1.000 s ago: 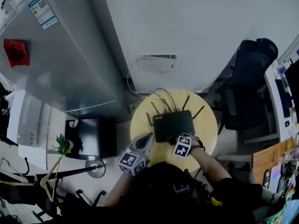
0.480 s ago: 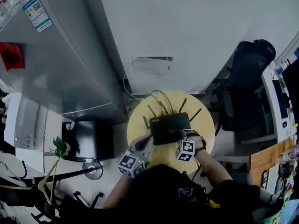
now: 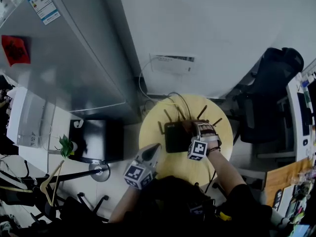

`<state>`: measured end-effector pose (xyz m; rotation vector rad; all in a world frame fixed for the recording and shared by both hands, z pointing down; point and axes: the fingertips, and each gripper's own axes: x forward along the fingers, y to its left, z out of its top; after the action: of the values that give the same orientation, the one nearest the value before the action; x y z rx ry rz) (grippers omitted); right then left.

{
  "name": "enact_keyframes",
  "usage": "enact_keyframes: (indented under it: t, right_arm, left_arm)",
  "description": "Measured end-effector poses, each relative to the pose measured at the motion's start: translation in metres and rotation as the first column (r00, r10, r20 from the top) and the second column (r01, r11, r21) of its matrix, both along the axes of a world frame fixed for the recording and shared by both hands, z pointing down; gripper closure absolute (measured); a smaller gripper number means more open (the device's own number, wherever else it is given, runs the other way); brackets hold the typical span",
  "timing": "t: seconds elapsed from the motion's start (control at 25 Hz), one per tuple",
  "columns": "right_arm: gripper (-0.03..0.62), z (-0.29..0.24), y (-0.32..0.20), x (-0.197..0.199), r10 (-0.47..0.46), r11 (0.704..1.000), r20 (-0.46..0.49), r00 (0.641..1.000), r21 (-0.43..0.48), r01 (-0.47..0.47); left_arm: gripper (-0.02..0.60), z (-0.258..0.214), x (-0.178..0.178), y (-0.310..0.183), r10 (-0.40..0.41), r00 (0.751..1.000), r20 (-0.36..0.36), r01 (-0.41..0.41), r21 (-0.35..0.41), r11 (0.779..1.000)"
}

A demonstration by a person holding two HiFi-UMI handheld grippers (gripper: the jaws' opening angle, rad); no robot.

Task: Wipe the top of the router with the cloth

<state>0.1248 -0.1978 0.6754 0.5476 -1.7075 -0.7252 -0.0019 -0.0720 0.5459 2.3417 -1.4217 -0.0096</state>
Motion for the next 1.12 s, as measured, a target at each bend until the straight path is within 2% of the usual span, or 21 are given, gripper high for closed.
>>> enact_keyframes:
  t: [0.2, 0.36, 0.48, 0.72, 1.12]
  right_arm:
    - [0.531, 0.021, -0.026, 0.009, 0.027, 1.000, -0.063, 0.998, -0.007, -0.028]
    - [0.530, 0.040, -0.035, 0.020, 0.110, 0.986, -0.072, 0.991, -0.114, -0.118]
    - [0.531, 0.047, -0.031, 0.024, 0.165, 0.967, -0.039, 0.986, -0.190, -0.169]
    - [0.530, 0.050, -0.018, 0.028, 0.199, 0.946, -0.026, 0.980, -0.257, -0.199]
    - [0.530, 0.052, 0.005, 0.038, 0.220, 0.926, -0.023, 0.975, -0.308, -0.217]
  left_arm:
    - [0.580, 0.007, -0.016, 0.008, -0.067, 0.998, 0.007, 0.067, -0.016, 0.998]
    - [0.580, 0.015, -0.022, 0.013, -0.096, 0.995, 0.019, 0.096, -0.037, 0.995]
    - [0.579, 0.017, -0.020, 0.012, -0.097, 0.995, 0.017, 0.098, -0.036, 0.995]
    - [0.579, 0.013, -0.008, 0.004, -0.054, 0.998, 0.024, 0.054, -0.031, 0.998]
    - [0.580, 0.009, 0.002, 0.005, -0.026, 1.000, 0.015, 0.026, -0.018, 0.999]
